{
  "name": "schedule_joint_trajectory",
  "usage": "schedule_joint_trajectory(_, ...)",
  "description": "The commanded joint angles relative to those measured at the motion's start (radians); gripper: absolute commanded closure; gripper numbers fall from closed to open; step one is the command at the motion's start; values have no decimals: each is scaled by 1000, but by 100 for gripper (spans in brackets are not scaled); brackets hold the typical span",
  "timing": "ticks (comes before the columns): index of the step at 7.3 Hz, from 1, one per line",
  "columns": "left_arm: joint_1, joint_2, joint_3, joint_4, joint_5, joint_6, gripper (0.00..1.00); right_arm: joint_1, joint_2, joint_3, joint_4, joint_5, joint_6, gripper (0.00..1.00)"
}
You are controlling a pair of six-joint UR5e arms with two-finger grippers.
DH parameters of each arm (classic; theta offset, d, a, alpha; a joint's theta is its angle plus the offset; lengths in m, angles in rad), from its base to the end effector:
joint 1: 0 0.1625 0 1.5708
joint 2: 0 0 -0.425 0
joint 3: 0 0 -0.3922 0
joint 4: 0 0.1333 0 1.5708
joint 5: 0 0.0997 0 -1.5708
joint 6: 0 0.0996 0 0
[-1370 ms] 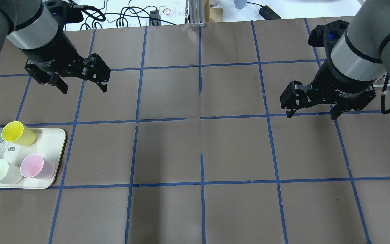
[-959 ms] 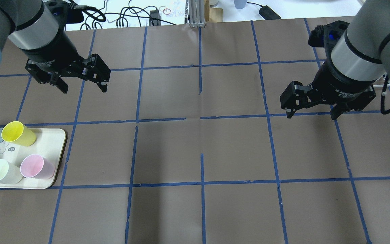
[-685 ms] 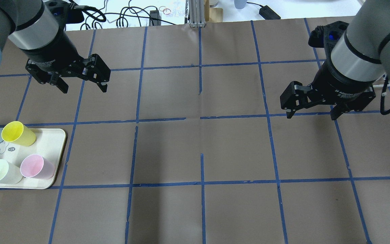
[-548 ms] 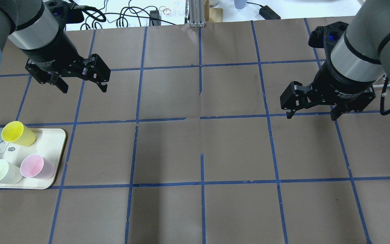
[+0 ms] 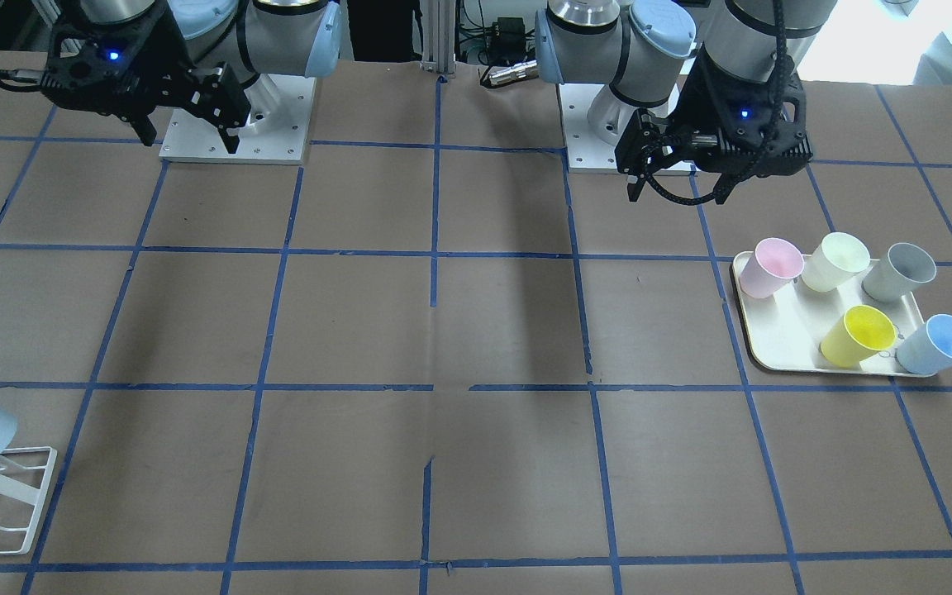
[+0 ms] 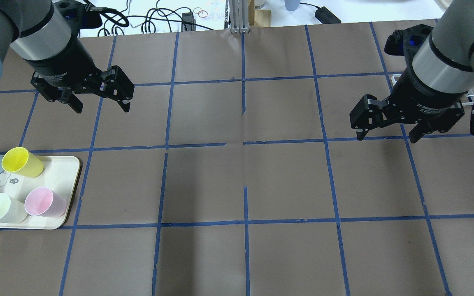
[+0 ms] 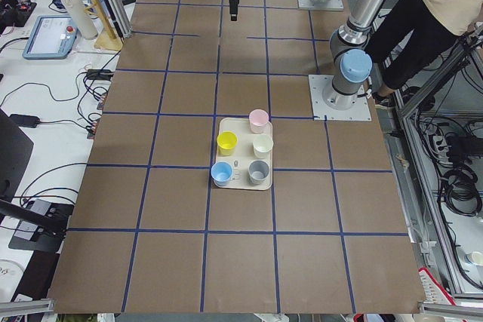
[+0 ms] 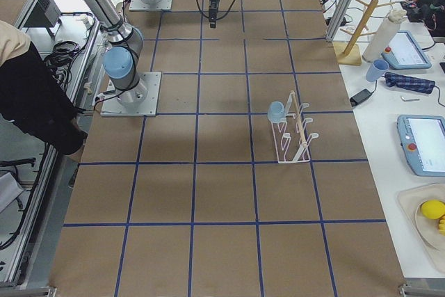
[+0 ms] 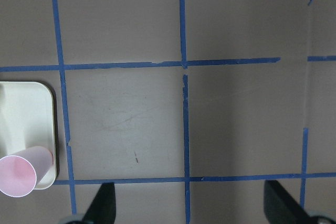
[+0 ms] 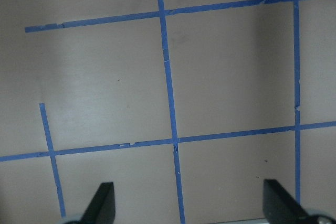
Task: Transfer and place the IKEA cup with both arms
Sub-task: 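Lower the right gripper onto the light blue cup hanging on the rack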
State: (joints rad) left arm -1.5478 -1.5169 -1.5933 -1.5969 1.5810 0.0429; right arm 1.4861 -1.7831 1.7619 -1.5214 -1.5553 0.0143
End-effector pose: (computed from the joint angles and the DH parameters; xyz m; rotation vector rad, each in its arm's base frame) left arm -0.1215 -0.4723 0.5001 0.0311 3.1311 -0.0077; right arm 0.1006 -0.4094 0.4839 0.1550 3.1210 0.0432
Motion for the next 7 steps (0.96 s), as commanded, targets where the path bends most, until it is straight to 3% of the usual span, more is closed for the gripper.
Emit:
schedule_joint_trajectory(1,0,-3,1,-3,-10,0,0,-117,55,-12,-69,9,-150,0)
schedule_joint_trajectory(7,2,-6,-1,-2,-6,2,0,-320,278,-62,-333,15,-619,0)
